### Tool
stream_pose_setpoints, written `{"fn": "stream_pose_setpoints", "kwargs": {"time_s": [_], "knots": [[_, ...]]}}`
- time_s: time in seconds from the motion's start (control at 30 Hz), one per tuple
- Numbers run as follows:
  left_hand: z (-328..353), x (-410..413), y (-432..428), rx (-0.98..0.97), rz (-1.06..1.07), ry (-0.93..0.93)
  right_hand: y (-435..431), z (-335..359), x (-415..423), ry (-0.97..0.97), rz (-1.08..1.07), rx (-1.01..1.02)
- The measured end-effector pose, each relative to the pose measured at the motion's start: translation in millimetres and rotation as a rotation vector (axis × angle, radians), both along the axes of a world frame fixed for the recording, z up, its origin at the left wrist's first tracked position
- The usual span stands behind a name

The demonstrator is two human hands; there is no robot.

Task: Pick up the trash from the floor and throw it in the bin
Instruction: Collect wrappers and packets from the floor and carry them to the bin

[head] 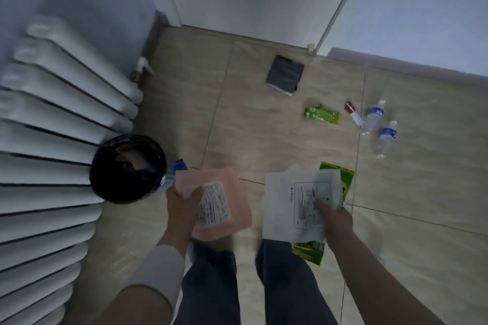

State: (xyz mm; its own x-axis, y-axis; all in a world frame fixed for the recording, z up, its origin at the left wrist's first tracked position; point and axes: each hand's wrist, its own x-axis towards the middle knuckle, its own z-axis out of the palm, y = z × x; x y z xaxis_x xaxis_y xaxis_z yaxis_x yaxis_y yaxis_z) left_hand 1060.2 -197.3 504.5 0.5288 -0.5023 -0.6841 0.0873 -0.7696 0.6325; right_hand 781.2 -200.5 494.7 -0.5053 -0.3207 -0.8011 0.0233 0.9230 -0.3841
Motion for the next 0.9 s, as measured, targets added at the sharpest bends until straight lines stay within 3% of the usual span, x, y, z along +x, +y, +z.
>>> {"fn": "stream_pose_setpoints", "kwargs": {"time_s": [0.17, 0.4, 0.67, 0.9], "knots": [[-4.1, 106.5, 46.7, 0.044, 0.179, 0.03, 2.0, 3.5, 110.8, 0.021, 0.186, 0.004], [-15.1, 226.4, 69.0, 0.05, 0.355, -0.076, -14.3, -6.6, 274.3, -0.119, 0.476, -0.033], [-36.9, 293.0, 45.5, 0.091, 0.463, -0.152, -63.8, -26.2, 407.4, -0.125, 0.827, -0.083], [-107.7, 319.7, 13.1, 0.089, 0.586, -0.099, -98.2, -95.4, 494.9, -0.117, 1.063, -0.062]]}}
